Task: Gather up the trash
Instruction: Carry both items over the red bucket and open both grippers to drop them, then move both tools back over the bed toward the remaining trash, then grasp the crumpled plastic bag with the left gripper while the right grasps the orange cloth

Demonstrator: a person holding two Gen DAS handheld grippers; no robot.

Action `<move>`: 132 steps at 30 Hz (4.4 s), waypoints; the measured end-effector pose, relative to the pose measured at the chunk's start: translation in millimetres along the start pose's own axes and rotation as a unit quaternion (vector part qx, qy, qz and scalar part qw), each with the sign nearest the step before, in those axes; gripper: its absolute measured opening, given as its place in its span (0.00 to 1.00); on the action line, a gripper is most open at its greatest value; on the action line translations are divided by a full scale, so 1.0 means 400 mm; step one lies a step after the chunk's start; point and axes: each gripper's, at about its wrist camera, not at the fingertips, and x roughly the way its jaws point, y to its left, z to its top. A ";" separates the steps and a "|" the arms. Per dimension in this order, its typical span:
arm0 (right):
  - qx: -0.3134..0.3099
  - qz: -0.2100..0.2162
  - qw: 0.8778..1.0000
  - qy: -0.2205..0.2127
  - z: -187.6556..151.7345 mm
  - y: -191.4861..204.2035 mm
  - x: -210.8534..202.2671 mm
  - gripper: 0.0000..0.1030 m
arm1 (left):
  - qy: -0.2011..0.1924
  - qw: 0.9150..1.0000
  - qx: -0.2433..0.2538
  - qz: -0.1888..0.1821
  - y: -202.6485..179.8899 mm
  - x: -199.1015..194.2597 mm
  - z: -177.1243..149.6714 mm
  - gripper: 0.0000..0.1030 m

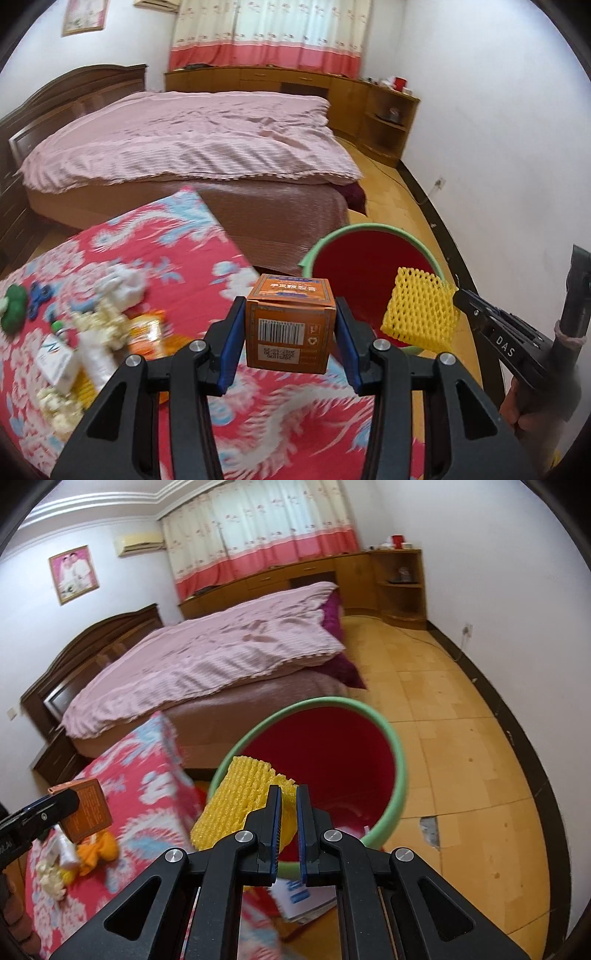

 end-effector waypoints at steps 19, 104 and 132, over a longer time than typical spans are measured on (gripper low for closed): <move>0.012 -0.041 0.999 0.013 0.026 -0.107 0.113 0.07 | 0.043 0.997 0.059 -0.025 -0.141 0.227 0.023 0.45; -0.103 0.134 0.983 0.073 -0.171 0.420 -0.016 0.50 | -0.003 0.965 -0.199 0.171 0.482 -0.227 -0.300 0.59; -0.152 0.146 0.969 0.125 -0.185 0.551 0.192 0.61 | 0.038 0.957 -0.250 0.144 0.565 -0.120 -0.348 0.59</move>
